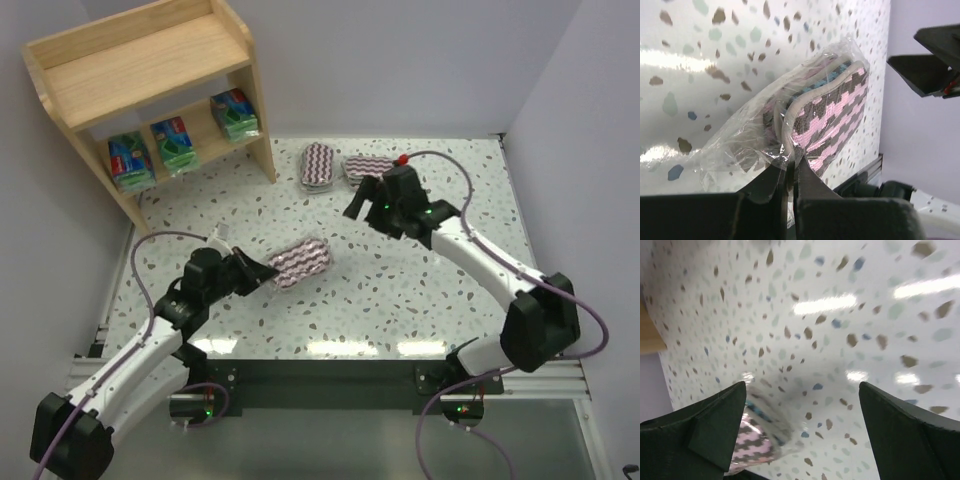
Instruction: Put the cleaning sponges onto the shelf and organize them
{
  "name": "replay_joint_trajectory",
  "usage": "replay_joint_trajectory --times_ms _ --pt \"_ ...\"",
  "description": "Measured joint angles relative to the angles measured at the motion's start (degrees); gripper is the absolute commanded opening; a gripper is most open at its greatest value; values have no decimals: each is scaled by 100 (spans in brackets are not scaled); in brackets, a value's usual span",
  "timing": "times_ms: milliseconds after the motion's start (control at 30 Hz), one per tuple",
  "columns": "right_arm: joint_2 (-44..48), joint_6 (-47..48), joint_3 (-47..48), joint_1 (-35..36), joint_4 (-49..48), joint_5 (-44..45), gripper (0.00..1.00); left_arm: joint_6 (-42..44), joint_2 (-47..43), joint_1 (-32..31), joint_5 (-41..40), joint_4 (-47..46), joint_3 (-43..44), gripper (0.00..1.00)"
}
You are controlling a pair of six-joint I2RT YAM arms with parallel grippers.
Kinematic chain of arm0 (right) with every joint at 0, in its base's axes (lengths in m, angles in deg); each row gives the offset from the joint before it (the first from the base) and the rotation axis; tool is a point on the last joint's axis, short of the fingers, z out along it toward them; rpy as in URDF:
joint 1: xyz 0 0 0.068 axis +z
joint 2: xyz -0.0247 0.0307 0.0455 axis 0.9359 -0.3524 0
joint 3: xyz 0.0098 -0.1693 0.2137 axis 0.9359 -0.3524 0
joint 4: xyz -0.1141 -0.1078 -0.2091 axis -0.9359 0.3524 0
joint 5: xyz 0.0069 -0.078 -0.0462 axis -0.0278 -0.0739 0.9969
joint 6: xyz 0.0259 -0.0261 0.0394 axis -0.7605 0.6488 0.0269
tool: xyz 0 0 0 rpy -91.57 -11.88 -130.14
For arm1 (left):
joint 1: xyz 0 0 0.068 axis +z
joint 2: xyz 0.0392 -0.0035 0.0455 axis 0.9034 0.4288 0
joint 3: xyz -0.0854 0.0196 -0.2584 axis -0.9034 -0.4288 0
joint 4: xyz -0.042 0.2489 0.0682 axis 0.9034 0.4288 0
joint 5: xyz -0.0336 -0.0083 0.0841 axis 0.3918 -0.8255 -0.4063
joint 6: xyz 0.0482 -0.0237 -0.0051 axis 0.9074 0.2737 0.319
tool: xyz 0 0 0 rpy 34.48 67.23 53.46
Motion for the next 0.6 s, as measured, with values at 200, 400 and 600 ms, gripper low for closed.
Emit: replay_joint_trajectory --times_ms 200,400,600 --pt "1060 437 372 -1128 752 339 99 -481 -280 2 -1119 391 1115 0" --pt "1475 706 396 -1305 1169 345 99 -688 24 98 -2072 785 2922 0" --pt "1499 848 175 -1320 1294 136 99 -638 592 260 -3099 1314 4951 0"
